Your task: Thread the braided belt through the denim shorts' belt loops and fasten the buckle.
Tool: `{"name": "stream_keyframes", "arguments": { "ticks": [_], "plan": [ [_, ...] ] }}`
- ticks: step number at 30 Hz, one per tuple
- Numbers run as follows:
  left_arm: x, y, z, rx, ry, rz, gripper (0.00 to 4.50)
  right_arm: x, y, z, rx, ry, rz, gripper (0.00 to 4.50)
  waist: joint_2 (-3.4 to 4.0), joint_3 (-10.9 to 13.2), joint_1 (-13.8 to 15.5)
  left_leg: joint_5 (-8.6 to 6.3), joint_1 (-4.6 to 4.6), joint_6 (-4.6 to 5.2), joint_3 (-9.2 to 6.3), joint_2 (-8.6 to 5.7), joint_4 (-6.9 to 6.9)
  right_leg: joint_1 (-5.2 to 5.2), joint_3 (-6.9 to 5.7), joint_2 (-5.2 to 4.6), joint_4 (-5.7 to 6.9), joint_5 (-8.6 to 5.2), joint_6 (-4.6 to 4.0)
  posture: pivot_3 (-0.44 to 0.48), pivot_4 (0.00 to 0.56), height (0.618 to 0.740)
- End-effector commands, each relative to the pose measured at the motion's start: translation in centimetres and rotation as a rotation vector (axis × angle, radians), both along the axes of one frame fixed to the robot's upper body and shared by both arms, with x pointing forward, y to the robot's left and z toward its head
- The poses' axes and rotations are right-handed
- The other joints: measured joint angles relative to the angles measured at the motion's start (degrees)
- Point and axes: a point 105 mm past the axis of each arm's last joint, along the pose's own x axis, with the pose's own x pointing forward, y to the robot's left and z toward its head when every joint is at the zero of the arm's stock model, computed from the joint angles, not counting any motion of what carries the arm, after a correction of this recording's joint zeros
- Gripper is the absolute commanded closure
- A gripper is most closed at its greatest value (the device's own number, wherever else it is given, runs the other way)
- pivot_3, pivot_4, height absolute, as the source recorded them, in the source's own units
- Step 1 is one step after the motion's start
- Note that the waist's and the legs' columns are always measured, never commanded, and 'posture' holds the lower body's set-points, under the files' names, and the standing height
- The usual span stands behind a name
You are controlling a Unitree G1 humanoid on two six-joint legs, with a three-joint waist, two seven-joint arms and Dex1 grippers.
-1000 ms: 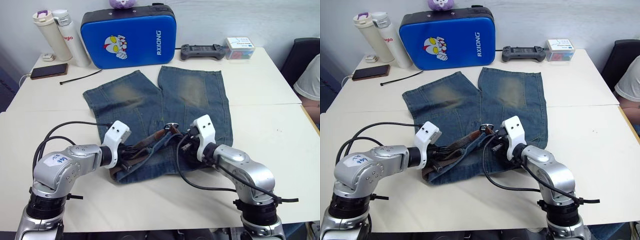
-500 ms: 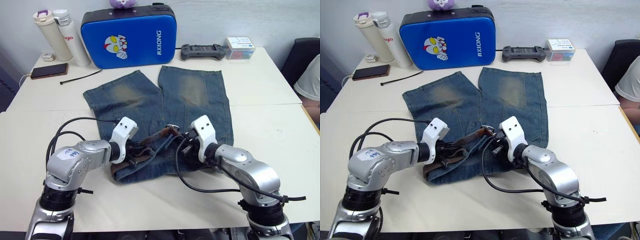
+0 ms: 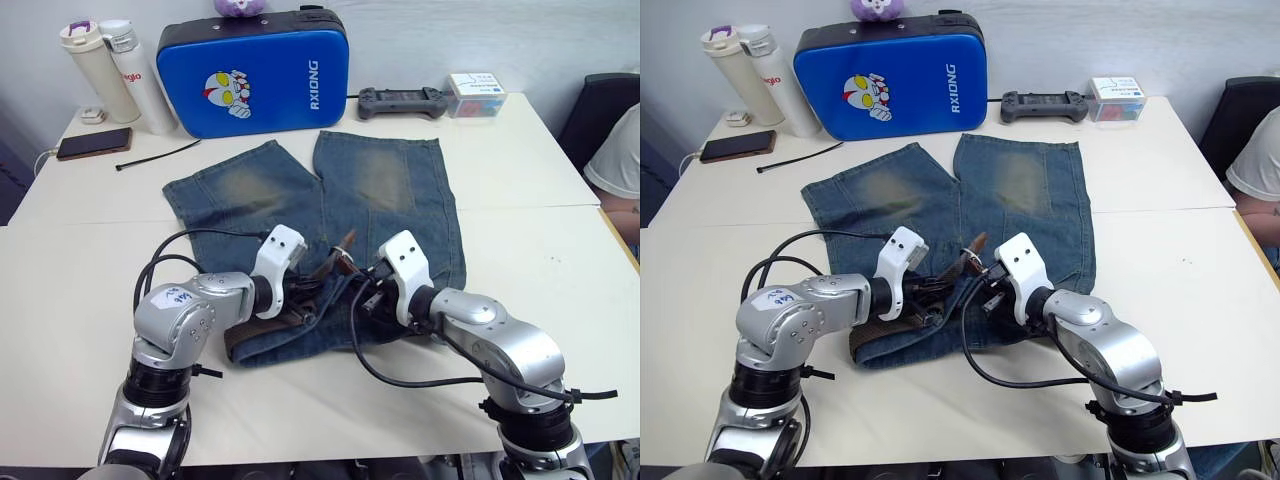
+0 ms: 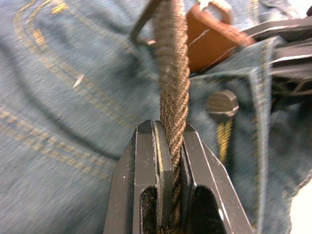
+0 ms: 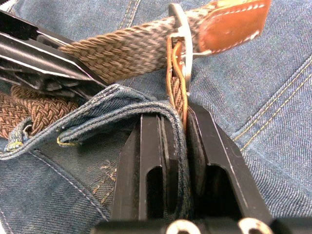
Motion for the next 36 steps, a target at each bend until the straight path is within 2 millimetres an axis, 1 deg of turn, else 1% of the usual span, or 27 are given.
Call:
{"name": "stream_keyframes", "arguments": {
  "ticks": [1, 5, 11, 13, 15, 20, 21, 23, 25, 28, 30, 31, 32, 34, 36],
  "plan": [
    [-0.1, -0.5, 1.1, -0.008, -0.061, -0.018, 4.50, -1.1, 1.3, 1.0, 0.003, -0.022, 0.118, 4.49, 0.00, 0.0, 0.0, 0.00, 0.00, 0.00, 0.00, 0.00, 0.00, 0.00, 0.00, 0.00, 0.00, 0.00, 0.00, 0.000, 0.150, 0.740],
    [0.4, -0.4, 1.3, 0.011, -0.084, -0.016, 4.50, -1.7, 1.5, 0.7, -0.074, -0.047, 0.209, 4.49, 0.00, 0.0, -0.2, 0.00, 0.00, 0.00, 0.00, 0.00, 0.00, 0.00, 0.00, 0.00, -0.01, 0.00, 0.00, 0.000, 0.150, 0.740],
    [1.2, 0.2, 1.4, 0.026, -0.103, 0.003, 4.50, -1.9, 1.2, 0.7, -0.142, -0.071, 0.274, 4.49, -0.02, 0.0, -0.6, 0.00, 0.00, 0.00, 0.01, 0.00, -0.01, 0.00, 0.00, 0.01, -0.03, 0.00, 0.00, 0.000, 0.150, 0.740],
    [1.2, 0.0, 1.4, 0.028, -0.105, -0.005, 4.50, -2.1, 1.3, 0.9, -0.124, -0.063, 0.296, 3.45, -0.02, 0.0, -0.6, 0.00, 0.00, 0.00, 0.01, 0.01, -0.01, 0.00, 0.00, 0.00, -0.03, 0.00, 0.00, 0.000, 0.150, 0.740],
    [1.2, -0.3, 1.3, 0.025, -0.106, -0.015, 4.50, -2.7, 1.2, 0.9, -0.132, -0.041, 0.335, 2.68, -0.02, 0.0, -0.6, 0.00, -0.01, 0.00, 0.01, 0.01, -0.01, 0.00, 0.00, 0.00, -0.04, 0.00, 0.00, 0.000, 0.150, 0.740],
    [1.2, -0.6, 1.1, 0.023, -0.104, -0.028, 4.50, -3.6, -0.2, 2.1, -0.180, -0.043, 0.401, 0.21, -0.03, 0.0, -0.5, -0.01, -0.01, 0.01, 0.01, 0.01, -0.01, 0.02, 0.00, -0.01, -0.06, 0.00, 0.00, 0.000, 0.150, 0.740],
    [1.2, -0.6, 1.0, 0.023, -0.103, -0.031, 4.50, -3.8, -0.5, 2.6, -0.182, -0.048, 0.420, 0.04, -0.03, 0.0, -0.5, -0.01, -0.01, 0.02, 0.01, 0.01, -0.01, 0.01, 0.00, -0.01, -0.07, 0.00, 0.00, 0.000, 0.150, 0.740],
    [1.2, -0.8, 0.9, 0.024, -0.103, -0.037, 4.50, -4.8, -0.8, 3.7, -0.231, -0.085, 0.522, 0.04, -0.04, 0.0, -0.4, -0.02, -0.02, 0.03, 0.02, 0.01, 0.00, 0.03, -0.01, -0.02, -0.08, 0.00, 0.00, 0.000, 0.150, 0.740],
    [1.2, -0.9, 0.9, 0.027, -0.106, -0.043, 4.50, -5.2, -1.3, 4.6, -0.248, -0.103, 0.567, 0.04, -0.06, 0.0, -0.4, -0.03, -0.01, 0.06, 0.03, 0.00, 0.01, 0.04, -0.01, -0.02, -0.10, 0.00, 0.01, 0.000, 0.150, 0.740],
    [1.2, -1.1, 1.0, 0.023, -0.109, -0.050, 4.50, -4.1, -2.2, 6.9, -0.220, -0.182, 0.523, 0.04, -0.09, 0.0, -0.3, -0.04, -0.01, 0.06, 0.03, 0.03, 0.01, 0.06, -0.01, 0.01, -0.13, 0.00, 0.01, 0.000, 0.150, 0.740],
    [1.2, -1.2, 1.1, 0.020, -0.111, -0.053, 4.50, -2.4, -2.9, 8.3, -0.262, -0.302, 0.455, 0.04, -0.09, 0.0, -0.3, -0.03, -0.01, 0.06, 0.03, 0.03, 0.01, 0.06, 0.00, 0.00, -0.11, 0.00, 0.01, 0.000, 0.150, 0.740],
    [1.2, -1.2, 1.1, 0.018, -0.112, -0.055, 4.50, -1.3, -3.4, 8.3, -0.314, -0.340, 0.428, 0.04, -0.09, 0.0, -0.2, -0.03, -0.01, 0.06, 0.04, 0.03, 0.01, 0.06, 0.00, 0.00, -0.11, 0.00, 0.01, 0.000, 0.150, 0.740],
    [1.2, -1.3, 1.2, 0.016, -0.114, -0.056, 4.50, -0.5, -3.8, 7.9, -0.371, -0.357, 0.414, 0.04, -0.09, 0.0, 0.0, -0.03, -0.01, 0.06, 0.04, 0.03, 0.01, 0.06, -0.01, -0.01, -0.12, 0.00, 0.01, 0.000, 0.150, 0.740],
    [1.3, -1.4, 1.2, 0.016, -0.116, -0.057, 4.50, 0.6, -4.5, 6.6, -0.492, -0.378, 0.423, 0.04, -0.10, 0.0, 0.1, -0.03, -0.01, 0.06, 0.06, 0.03, 0.02, 0.06, 0.00, -0.01, -0.13, 0.00, 0.01, 0.000, 0.150, 0.740],
    [1.3, -1.4, 1.3, 0.015, -0.119, -0.056, 4.50, 1.3, -4.2, 6.0, -0.495, -0.403, 0.425, 0.04, -0.11, 0.0, 0.2, -0.04, -0.01, 0.07, 0.08, 0.03, 0.02, 0.06, 0.01, -0.01, -0.14, 0.00, 0.01, 0.000, 0.150, 0.740]
  ]
}}
